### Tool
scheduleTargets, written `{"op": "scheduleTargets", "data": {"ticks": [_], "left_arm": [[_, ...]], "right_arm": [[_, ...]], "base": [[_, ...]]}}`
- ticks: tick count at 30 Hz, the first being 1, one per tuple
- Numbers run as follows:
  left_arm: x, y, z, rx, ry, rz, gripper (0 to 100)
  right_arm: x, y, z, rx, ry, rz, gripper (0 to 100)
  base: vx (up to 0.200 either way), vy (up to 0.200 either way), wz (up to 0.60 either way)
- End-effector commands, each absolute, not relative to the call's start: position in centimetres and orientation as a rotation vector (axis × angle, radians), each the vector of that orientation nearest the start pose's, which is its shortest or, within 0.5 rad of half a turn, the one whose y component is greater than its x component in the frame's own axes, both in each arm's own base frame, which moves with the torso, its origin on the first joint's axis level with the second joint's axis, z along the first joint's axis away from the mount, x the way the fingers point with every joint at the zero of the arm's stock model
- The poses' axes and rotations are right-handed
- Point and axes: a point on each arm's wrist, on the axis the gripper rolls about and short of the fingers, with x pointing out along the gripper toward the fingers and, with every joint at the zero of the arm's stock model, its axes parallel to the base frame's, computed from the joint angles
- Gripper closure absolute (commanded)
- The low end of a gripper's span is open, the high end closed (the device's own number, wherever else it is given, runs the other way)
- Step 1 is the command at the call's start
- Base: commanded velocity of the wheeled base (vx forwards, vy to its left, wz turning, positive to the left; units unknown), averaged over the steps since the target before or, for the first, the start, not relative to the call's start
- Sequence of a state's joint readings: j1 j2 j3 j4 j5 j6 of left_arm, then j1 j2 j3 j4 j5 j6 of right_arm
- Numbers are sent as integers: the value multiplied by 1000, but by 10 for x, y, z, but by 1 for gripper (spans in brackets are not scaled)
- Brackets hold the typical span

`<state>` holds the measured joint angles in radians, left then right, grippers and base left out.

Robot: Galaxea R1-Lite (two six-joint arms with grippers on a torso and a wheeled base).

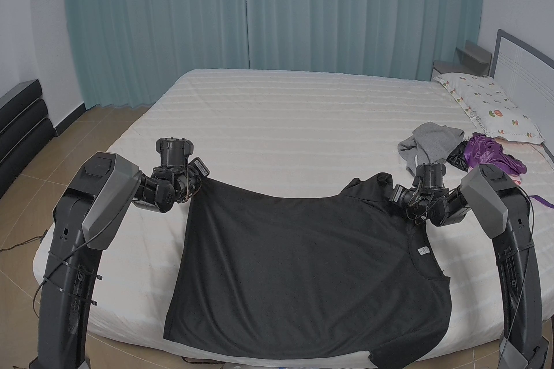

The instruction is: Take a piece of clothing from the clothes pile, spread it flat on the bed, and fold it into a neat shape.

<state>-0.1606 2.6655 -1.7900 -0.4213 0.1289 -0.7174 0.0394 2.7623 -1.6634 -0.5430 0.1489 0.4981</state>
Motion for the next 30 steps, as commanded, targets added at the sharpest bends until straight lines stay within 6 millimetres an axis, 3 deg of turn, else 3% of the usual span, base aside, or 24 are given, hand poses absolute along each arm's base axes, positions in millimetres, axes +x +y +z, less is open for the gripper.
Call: {"op": "scheduleTargets", "data": {"ticks": [1, 11, 18, 25, 30], "left_arm": [[522, -83, 8, -638, 447, 130, 100], [530, -73, 20, -636, 388, 180, 100], [538, -57, 30, -650, 338, 195, 100], [539, -48, 26, -652, 340, 214, 100], [539, -47, 21, -649, 348, 218, 100]], "right_arm": [[513, 21, -65, 519, 586, 37, 100], [516, 10, -43, 559, 536, 8, 100], [520, 4, -15, 586, 463, -1, 100], [526, 2, 21, 613, 343, 17, 100], [531, 4, 31, 609, 300, 21, 100]], "base": [[0, 0, 0], [0, 0, 0], [0, 0, 0], [0, 0, 0], [0, 0, 0]]}}
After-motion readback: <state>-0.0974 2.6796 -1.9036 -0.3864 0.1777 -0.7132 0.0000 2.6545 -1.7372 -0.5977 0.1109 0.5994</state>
